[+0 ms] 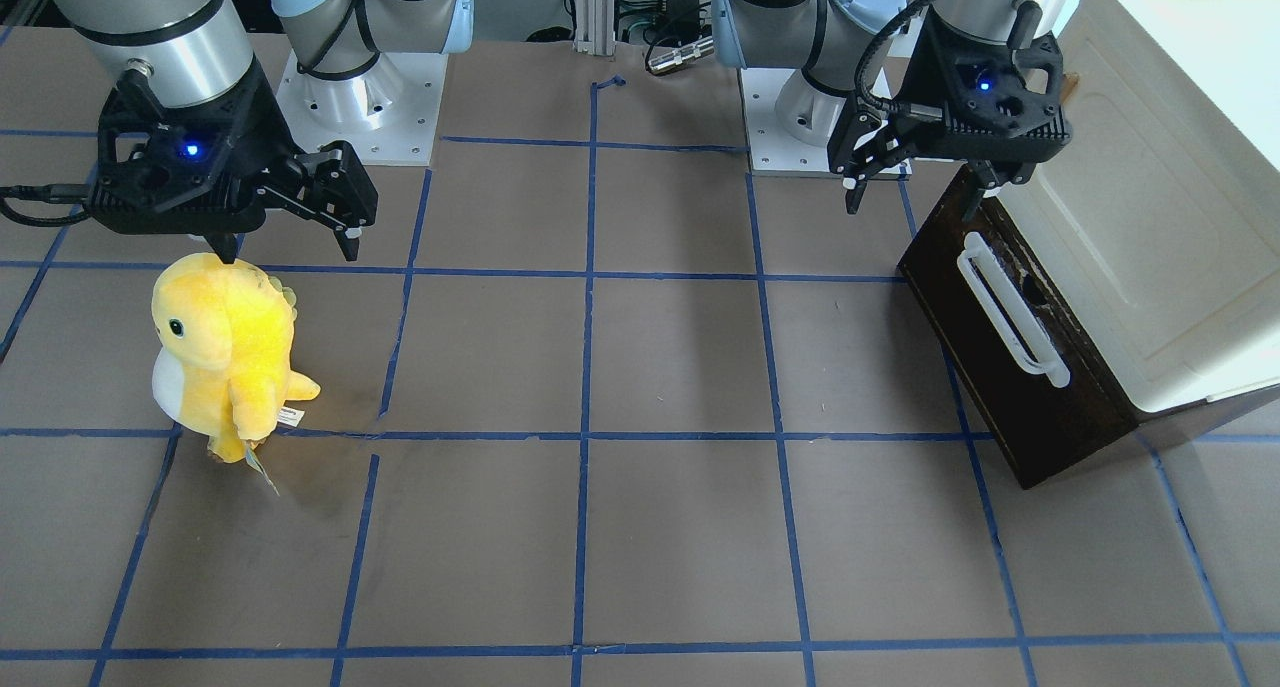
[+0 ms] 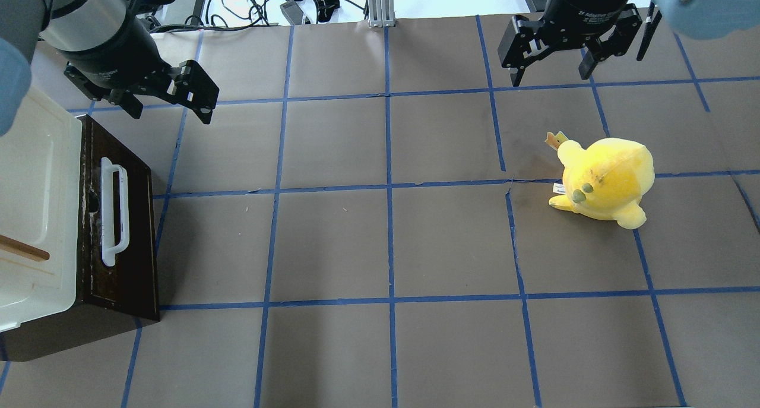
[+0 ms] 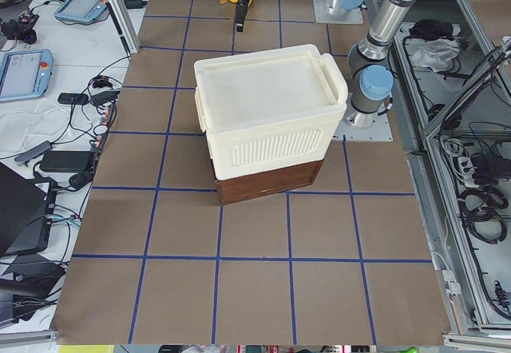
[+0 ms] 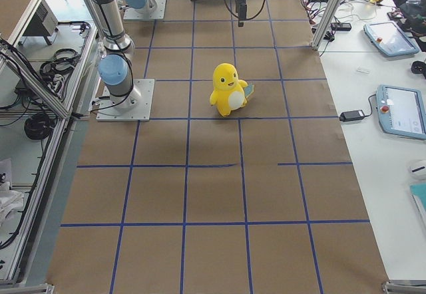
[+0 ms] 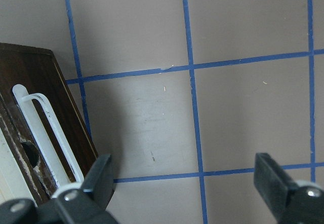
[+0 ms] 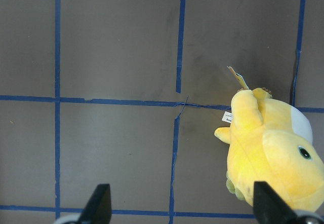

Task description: Pull drawer sideways

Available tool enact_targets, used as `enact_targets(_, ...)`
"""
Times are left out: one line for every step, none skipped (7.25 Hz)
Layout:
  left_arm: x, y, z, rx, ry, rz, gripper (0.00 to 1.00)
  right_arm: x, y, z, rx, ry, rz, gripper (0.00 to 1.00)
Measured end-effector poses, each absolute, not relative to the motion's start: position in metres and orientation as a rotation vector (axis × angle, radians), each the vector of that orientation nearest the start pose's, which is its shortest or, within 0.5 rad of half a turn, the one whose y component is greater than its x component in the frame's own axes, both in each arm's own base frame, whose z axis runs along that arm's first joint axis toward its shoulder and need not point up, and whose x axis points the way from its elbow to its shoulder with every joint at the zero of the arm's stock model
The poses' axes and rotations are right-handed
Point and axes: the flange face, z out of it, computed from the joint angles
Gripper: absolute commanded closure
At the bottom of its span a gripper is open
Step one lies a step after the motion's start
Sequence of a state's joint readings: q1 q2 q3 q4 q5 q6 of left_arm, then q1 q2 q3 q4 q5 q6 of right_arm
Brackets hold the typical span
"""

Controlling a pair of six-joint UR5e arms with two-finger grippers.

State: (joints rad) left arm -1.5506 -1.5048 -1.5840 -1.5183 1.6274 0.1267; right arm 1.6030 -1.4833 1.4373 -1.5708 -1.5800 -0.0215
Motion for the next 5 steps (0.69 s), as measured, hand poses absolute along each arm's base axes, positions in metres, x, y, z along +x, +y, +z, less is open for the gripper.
enact_targets(-0.1181,-0.4761,0.5180,0.157,3.070,-0.153,0.00,0.1495,-0.5285,0.5090,-0.084,3.149,-0.072,0.00)
enact_targets(-0.1184,-0.4762,0.5177,0.149,3.073,-0.154,0.00,0.1495,-0.5285,0.5090,-0.084,3.149,-0.073,0.00)
enact_targets(-0.1187,-0.4760,0.5179,0.110,3.077,-0.156,0.00,0.1495,-0.5285,0.5090,-0.084,3.149,-0.073,0.00)
enact_targets(-0.1191,-0.4763,0.5171,0.028,3.083,-0.156,0.00,0.1495,-0.5285,0.5090,-0.084,3.149,-0.073,0.00)
enact_targets(-0.1205,-0.4770,0.5147,-0.038,3.085,-0.146,0.00,0.1495,-0.5285,0.5090,-0.084,3.149,-0.073,0.00)
